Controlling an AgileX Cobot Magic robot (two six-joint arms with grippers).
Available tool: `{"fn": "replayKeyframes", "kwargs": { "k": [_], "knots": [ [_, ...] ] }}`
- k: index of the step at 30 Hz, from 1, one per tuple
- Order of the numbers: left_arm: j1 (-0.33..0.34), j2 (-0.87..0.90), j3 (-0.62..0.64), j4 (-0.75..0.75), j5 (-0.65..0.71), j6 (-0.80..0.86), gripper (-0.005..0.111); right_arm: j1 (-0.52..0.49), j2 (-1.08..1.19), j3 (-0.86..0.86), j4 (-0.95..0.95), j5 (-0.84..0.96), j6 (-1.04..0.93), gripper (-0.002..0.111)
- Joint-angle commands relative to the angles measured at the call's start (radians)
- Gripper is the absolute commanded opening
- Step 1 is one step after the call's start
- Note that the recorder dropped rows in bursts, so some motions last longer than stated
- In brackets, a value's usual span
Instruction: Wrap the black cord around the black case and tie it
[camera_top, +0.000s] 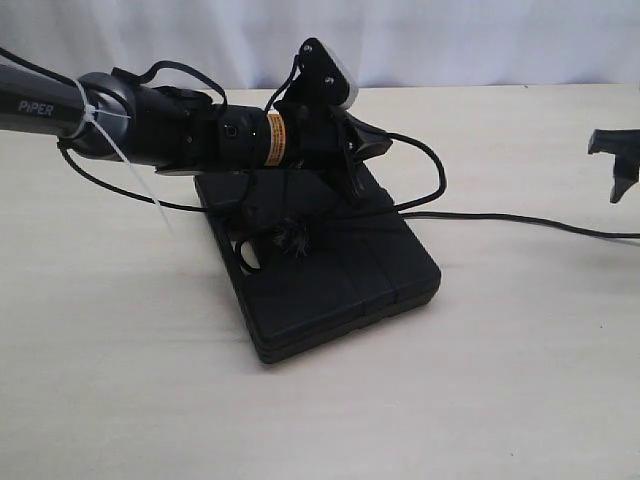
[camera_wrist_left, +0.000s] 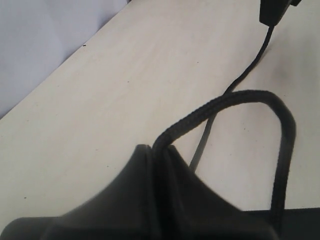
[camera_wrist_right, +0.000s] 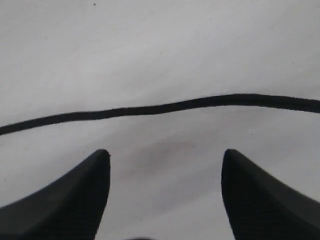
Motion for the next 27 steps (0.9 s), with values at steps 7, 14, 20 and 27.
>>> {"fn": "replayKeyframes", "kwargs": {
  "k": [7,14,20,27],
  "knots": [
    [-0.001,-0.002,-0.008,0.0,-0.001,-0.008,0.0,-0.015,-0.096,0.142,-0.071,-0.23,0.145,0.061],
    [-0.001,-0.002,-0.008,0.0,0.004,-0.008,0.0,-0.015,-0.29,0.482,-0.528,-0.502,0.74,0.061],
    [-0.001,-0.002,-0.008,0.0,0.02,-0.016,0.0,-0.015,-0.241,0.644,-1.17,-0.711,1.608,0.061],
    [-0.001,-0.002,-0.008,0.029,0.051,-0.012,0.0,-0.015,-0.134,0.595,-1.445,-0.49,1.783,0.061]
  ]
}}
